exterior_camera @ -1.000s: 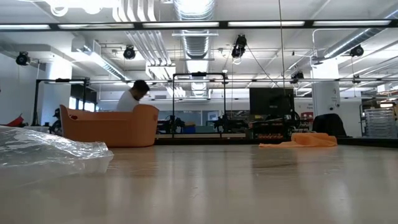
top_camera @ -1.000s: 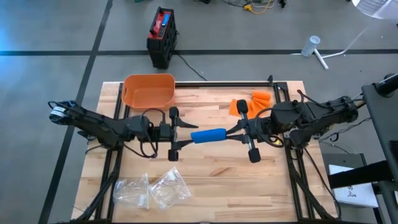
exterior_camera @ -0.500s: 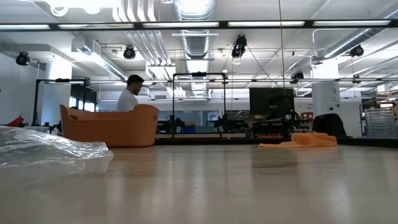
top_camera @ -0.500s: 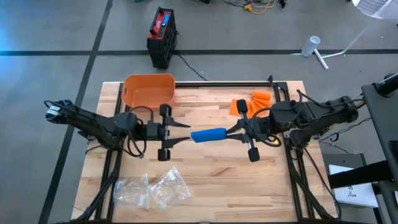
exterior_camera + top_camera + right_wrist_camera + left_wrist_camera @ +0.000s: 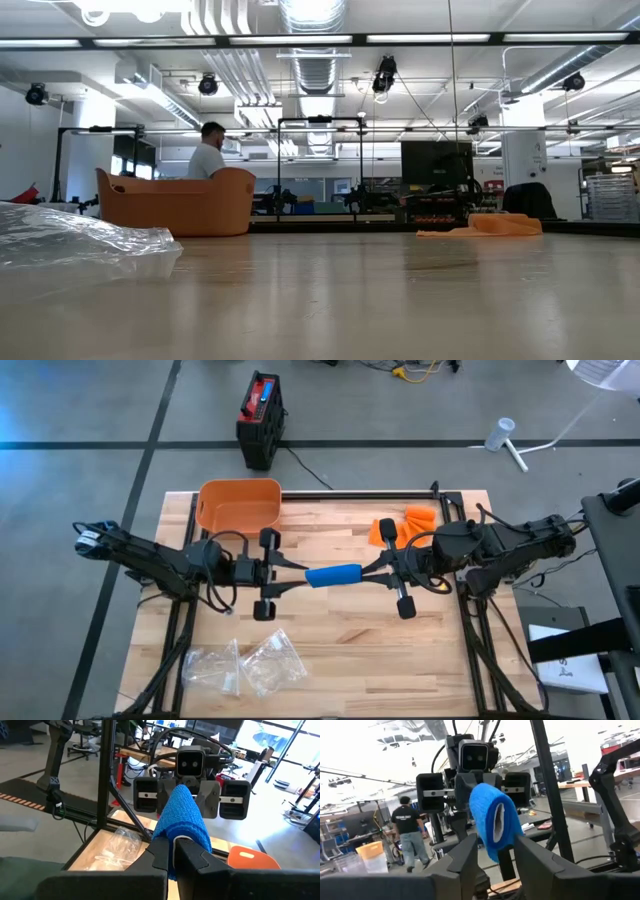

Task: Roll bandage
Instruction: Roll the blue bandage

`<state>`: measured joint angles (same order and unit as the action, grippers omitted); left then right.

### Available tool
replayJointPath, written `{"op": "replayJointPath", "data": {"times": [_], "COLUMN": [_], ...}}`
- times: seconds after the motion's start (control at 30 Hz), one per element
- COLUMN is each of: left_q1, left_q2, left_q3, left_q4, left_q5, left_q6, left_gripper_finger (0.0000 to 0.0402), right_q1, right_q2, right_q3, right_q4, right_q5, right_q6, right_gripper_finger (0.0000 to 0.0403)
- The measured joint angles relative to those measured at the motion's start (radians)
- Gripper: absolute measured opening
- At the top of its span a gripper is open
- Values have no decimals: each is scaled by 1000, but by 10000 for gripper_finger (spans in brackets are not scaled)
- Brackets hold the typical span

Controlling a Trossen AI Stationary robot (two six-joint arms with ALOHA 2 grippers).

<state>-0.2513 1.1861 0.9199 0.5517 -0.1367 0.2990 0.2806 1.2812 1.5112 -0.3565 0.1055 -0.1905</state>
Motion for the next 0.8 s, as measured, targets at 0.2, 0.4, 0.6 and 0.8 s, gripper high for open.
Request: {"op": "replayJointPath", "data": {"times": [0.2,0.4,0.6,0.8], "left_q1": [21,24,24,24], "left_q2": [23,34,35,37], "left_q3": [0,0,0,0], "left_q4": [23,42,48,62], "left_q5": [-4,-4,-4,-3], "left_q6": [3,24,43,55], "left_gripper_finger": [116,114,80,10], "right_q1": [0,0,0,0], "right_q2": [0,0,0,-1], "right_q3": [0,0,0,0], "right_q4": [-3,-3,0,3], "right_q5": [0,-1,-1,-8], "right_q6": [0,0,0,1], "right_gripper_finger": [3,3,3,3]}}
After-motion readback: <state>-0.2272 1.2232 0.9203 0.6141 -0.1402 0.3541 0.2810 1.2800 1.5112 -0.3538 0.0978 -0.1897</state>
